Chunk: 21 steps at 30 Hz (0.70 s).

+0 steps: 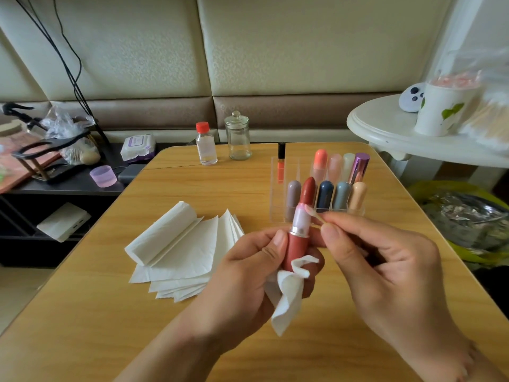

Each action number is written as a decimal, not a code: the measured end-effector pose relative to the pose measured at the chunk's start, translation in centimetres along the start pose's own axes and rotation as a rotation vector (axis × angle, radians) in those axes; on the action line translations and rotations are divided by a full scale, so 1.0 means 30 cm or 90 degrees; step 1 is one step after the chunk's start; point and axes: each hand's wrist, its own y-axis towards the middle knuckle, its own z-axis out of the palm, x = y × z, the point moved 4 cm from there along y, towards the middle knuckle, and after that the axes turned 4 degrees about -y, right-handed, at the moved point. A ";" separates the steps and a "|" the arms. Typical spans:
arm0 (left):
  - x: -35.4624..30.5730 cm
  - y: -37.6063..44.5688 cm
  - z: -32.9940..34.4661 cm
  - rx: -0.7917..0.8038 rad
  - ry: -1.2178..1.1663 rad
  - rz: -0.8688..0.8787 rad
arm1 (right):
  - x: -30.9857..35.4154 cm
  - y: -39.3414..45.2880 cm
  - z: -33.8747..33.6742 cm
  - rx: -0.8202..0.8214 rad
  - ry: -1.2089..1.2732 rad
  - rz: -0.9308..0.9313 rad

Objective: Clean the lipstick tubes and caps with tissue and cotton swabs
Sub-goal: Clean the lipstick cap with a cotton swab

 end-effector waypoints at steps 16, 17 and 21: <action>0.000 0.012 -0.051 -0.153 0.133 0.063 | -0.029 -0.022 0.034 0.137 -0.046 0.153; 0.000 0.012 -0.053 -0.162 0.126 0.053 | -0.027 -0.022 0.033 0.126 -0.060 0.139; -0.016 0.011 -0.065 -0.188 0.008 0.003 | -0.012 -0.013 0.015 0.142 0.088 0.137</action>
